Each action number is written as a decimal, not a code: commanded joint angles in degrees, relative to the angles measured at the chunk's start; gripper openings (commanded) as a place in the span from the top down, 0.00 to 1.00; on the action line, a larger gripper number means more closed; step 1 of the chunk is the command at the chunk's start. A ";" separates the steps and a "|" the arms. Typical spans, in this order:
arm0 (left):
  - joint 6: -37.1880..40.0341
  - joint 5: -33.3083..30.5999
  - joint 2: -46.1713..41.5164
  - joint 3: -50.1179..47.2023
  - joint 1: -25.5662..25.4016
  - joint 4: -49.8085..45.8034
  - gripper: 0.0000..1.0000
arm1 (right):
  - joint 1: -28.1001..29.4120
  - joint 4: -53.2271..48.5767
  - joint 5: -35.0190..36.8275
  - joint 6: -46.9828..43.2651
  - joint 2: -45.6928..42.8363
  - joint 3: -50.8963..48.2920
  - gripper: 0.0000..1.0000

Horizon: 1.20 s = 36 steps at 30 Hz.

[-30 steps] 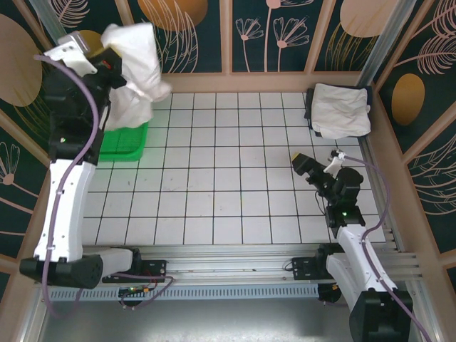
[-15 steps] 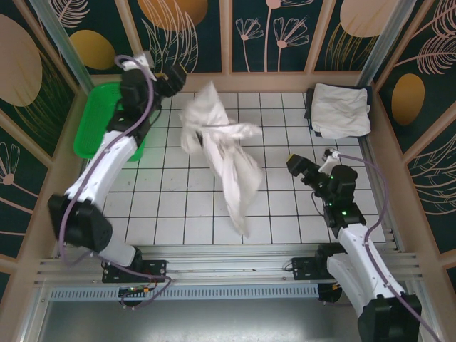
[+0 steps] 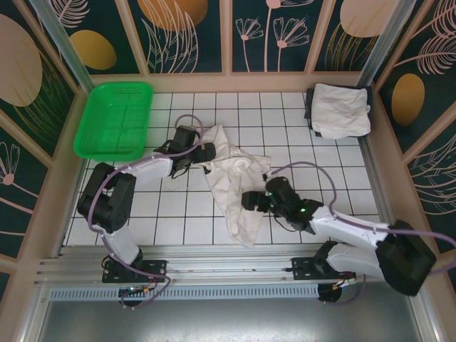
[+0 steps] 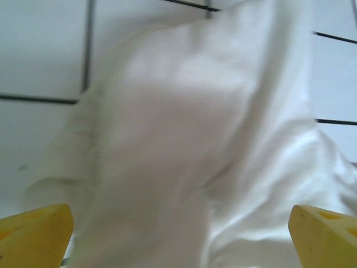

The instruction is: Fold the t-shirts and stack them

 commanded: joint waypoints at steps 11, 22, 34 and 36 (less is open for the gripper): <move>7.30 -4.39 12.86 13.25 -1.97 -8.05 0.49 | 13.78 -10.12 20.42 1.93 27.78 18.49 0.34; 5.12 -4.47 -3.57 2.08 1.11 -7.41 1.00 | 7.30 -11.40 22.68 2.49 12.07 7.81 0.80; 13.20 -3.80 -19.04 -10.02 -2.97 -3.47 0.34 | 13.20 -4.00 12.05 0.08 0.35 1.94 0.58; 17.93 -0.86 -20.81 -11.06 -6.27 0.21 0.31 | 15.39 -3.93 10.78 0.00 3.13 2.78 0.54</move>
